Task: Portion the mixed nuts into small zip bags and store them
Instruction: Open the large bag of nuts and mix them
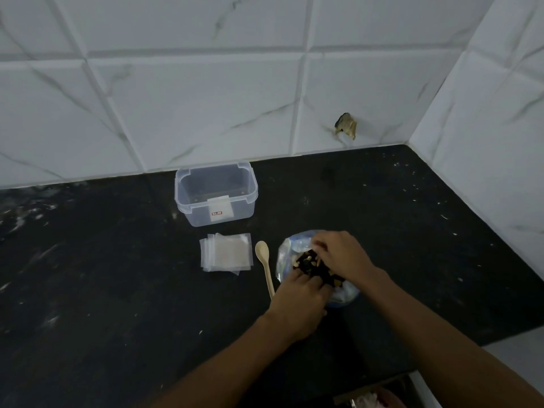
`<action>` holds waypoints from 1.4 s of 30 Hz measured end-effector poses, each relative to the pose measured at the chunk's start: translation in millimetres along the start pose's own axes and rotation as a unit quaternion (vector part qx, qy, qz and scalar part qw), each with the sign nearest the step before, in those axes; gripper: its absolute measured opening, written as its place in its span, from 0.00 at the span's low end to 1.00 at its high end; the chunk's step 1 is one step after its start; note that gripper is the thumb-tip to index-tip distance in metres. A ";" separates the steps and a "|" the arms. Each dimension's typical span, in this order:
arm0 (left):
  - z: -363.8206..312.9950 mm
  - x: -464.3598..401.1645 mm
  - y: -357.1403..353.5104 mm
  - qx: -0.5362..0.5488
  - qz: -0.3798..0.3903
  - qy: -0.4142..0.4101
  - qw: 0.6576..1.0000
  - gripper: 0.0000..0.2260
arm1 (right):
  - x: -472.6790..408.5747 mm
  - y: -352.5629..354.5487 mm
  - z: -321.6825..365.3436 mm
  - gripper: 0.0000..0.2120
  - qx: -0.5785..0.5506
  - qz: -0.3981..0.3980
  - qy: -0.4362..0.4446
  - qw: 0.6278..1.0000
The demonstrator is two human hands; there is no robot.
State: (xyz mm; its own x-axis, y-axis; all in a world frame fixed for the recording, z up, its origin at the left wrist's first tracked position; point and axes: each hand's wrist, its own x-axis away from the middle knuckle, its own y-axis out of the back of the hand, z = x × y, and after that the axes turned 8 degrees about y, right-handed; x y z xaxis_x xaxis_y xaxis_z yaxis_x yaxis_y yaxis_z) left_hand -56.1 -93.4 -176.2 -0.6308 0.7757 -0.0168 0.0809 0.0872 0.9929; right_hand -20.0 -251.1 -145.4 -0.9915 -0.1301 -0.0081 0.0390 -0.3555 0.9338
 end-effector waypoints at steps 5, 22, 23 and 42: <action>-3.8 6.0 9.8 0.032 0.028 -0.023 0.999 0.12 | -1.5 -1.0 -7.3 0.22 -0.026 0.064 -0.006 0.998; 65.4 -54.0 54.4 -0.127 0.129 0.015 0.983 0.20 | 56.1 2.5 3.9 0.29 0.092 0.124 -0.041 0.987; 66.0 -53.0 54.1 -0.127 0.132 0.015 0.983 0.21 | 55.3 2.2 2.1 0.29 0.096 0.132 -0.042 0.986; 81.6 -9.5 32.5 -0.094 0.018 -0.026 0.995 0.18 | 34.0 -7.9 -18.6 0.33 0.085 0.094 -0.001 0.992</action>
State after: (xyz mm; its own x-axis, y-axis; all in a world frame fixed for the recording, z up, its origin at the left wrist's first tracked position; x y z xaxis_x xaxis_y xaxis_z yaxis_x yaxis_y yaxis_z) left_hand 15.4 -46.9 -153.4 -0.5897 0.8075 0.0176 -0.0468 -0.0559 0.9973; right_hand -51.7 -269.9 -159.6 -0.9691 -0.1767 0.1720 0.2014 -0.1643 0.9656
